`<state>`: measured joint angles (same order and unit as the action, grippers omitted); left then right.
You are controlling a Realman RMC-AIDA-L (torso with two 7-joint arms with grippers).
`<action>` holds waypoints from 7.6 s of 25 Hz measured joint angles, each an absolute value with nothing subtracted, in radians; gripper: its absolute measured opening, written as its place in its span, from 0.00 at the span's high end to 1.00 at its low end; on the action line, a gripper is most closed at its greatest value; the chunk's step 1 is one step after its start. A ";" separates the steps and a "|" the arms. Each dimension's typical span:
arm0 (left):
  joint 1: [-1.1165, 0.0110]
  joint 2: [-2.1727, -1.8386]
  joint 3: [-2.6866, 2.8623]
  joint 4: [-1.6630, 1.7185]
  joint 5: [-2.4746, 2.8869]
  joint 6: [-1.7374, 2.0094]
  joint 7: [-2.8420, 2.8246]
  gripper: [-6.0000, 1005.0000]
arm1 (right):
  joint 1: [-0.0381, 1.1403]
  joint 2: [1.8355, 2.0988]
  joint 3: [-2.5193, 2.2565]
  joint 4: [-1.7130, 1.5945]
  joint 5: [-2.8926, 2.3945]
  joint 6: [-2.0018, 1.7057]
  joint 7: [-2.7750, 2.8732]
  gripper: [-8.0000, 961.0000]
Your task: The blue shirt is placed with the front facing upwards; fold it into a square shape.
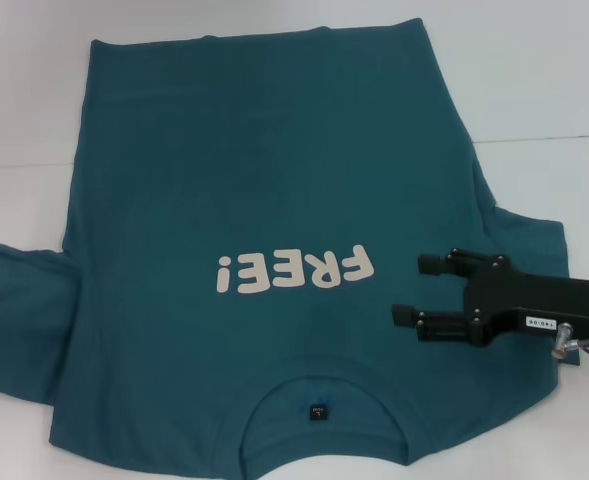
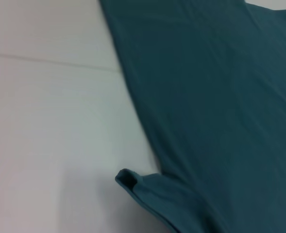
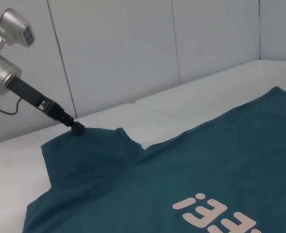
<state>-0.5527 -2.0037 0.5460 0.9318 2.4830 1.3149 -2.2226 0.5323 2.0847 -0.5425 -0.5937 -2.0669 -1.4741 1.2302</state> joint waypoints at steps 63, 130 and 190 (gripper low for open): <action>-0.769 -2.013 0.676 1.085 2.607 1.526 -2.457 1.00 | 0.526 2.083 -0.531 -0.595 -2.067 -1.472 1.226 0.03; -0.523 -2.126 0.787 0.785 2.080 1.340 -1.502 0.07 | 0.634 1.821 -0.503 -0.786 -2.576 -1.439 2.646 0.03; -0.531 -2.160 0.787 0.762 2.095 1.310 -1.460 0.07 | 0.667 1.891 -0.589 -0.523 -2.385 -1.101 2.571 0.03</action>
